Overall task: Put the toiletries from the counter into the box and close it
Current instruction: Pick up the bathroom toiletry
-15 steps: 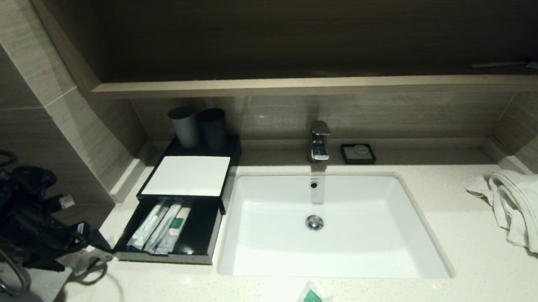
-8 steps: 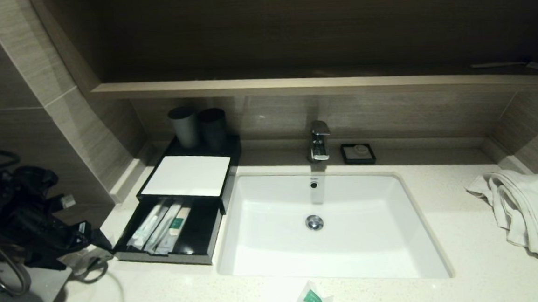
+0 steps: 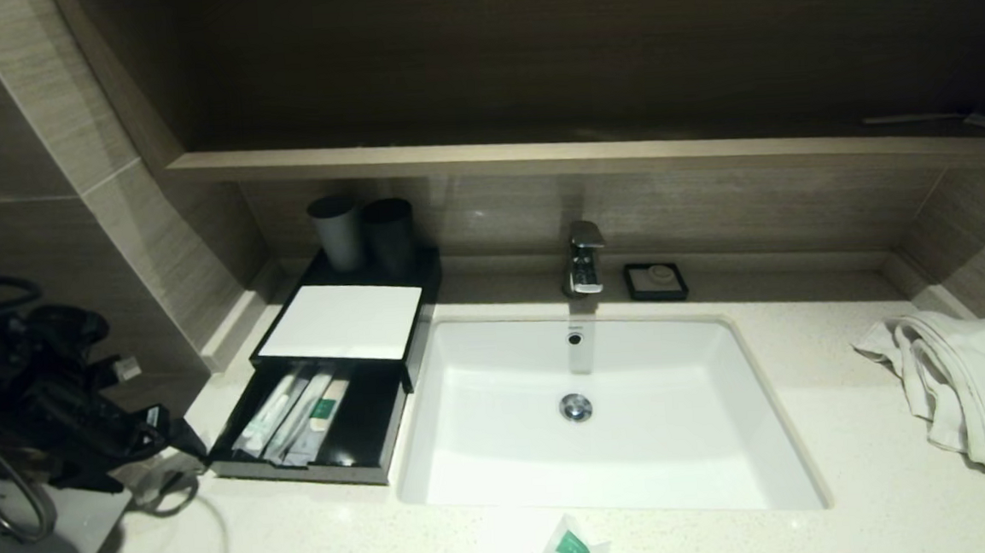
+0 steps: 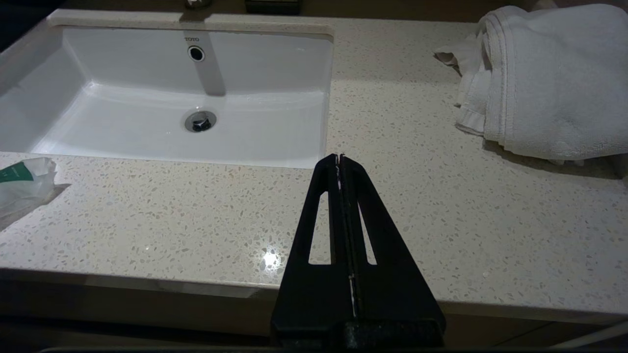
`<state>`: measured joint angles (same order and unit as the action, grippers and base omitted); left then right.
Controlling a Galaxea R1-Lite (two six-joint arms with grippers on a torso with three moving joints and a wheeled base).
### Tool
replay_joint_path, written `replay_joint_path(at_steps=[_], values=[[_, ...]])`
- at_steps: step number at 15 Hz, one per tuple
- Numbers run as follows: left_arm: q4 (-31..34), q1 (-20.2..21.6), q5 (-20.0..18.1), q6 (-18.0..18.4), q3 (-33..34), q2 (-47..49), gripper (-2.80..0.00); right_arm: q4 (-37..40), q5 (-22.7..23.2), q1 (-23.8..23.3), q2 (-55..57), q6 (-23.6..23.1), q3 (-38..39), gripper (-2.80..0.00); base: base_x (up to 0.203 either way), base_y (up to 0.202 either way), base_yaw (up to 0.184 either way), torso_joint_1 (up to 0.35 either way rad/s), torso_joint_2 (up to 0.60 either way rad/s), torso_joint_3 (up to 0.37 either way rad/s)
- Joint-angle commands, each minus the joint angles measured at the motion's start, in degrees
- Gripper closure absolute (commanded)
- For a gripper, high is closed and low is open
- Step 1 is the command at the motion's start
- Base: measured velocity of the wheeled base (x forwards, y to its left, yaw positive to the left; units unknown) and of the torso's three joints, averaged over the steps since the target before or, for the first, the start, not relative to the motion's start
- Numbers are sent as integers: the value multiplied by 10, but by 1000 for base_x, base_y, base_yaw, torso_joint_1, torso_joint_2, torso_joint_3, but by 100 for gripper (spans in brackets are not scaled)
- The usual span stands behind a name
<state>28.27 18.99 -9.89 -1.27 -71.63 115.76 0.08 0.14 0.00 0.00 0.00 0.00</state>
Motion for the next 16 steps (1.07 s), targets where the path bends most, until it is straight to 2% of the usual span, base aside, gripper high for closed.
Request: replay_joint_path(at_steps=[1,2,3,6,16], values=[[1,1,0,0,0,3,-280,0,0,0,0,0,0,0,0,0,0,0,0,0],[1,0,0,0,0,4,-280,0,0,0,0,1,0,0,0,0,0,0,0,0],[1,0,0,0,0,5,0,0,0,0,0,0,0,0,0,0,0,0,0,0],[0,-1,12,0,-4,9,0,0,0,0,0,0,0,0,0,0,0,0,0,0],[0,-2,9,-5,-6,-12,0,0,0,0,0,0,0,0,0,0,0,0,0,0]])
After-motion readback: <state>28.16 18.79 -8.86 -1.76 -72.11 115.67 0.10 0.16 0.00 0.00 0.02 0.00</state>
